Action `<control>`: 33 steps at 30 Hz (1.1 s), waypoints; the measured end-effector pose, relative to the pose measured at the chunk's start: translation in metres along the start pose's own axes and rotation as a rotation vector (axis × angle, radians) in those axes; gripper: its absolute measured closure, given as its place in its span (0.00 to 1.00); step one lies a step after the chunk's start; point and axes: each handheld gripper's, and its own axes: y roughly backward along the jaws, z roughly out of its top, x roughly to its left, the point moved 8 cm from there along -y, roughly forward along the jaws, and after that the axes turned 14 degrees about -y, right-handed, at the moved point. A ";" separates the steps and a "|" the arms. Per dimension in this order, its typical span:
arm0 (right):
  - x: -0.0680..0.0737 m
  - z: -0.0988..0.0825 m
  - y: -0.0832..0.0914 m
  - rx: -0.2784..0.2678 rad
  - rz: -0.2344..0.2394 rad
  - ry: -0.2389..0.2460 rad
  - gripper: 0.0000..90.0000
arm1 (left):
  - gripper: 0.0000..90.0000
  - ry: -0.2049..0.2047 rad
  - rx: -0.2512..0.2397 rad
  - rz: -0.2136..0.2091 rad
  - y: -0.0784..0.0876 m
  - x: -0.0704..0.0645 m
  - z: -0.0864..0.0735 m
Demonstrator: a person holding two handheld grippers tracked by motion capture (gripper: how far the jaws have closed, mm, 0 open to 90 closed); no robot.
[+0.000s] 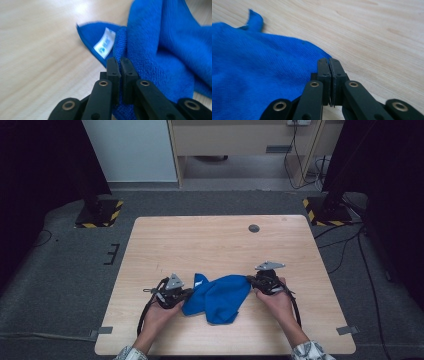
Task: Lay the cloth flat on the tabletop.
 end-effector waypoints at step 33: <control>-0.022 -0.001 0.027 0.043 -0.009 0.027 0.98 | 0.67 -0.004 -0.054 0.125 0.023 0.012 0.004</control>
